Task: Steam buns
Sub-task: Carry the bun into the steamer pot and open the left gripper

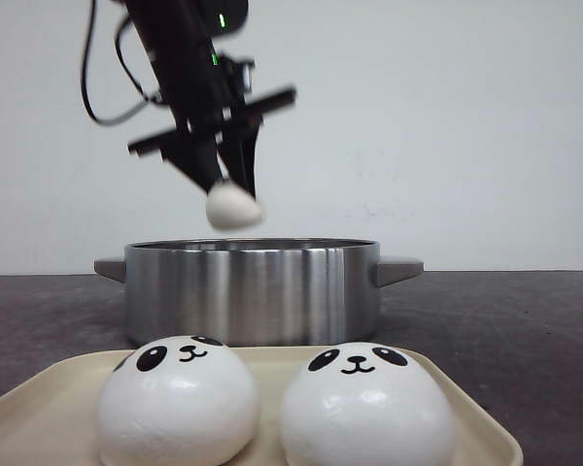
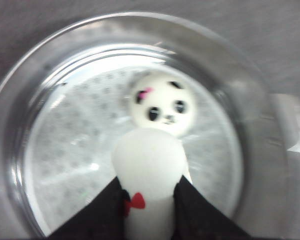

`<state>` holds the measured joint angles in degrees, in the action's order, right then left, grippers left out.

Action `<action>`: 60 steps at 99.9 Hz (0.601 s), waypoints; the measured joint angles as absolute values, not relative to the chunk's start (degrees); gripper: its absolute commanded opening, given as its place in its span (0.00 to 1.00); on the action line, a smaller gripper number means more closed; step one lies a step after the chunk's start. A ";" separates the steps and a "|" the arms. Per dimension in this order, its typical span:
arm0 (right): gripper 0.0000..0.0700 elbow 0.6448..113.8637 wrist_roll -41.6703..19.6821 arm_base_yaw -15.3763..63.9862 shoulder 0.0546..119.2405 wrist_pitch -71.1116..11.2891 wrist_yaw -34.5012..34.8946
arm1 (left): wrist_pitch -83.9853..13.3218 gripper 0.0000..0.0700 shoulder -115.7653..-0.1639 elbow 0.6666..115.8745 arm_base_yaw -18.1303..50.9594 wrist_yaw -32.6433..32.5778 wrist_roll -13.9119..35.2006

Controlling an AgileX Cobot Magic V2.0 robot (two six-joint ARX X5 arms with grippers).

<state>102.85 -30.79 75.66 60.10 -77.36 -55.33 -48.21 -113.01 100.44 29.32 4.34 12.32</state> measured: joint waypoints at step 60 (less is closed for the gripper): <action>0.01 102.59 -33.50 76.40 60.10 -77.36 -55.13 | -44.77 0.44 -121.99 101.73 26.70 3.36 11.53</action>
<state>102.59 -33.50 76.40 60.10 -77.36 -55.13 -44.77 -121.99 101.73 26.70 3.36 11.53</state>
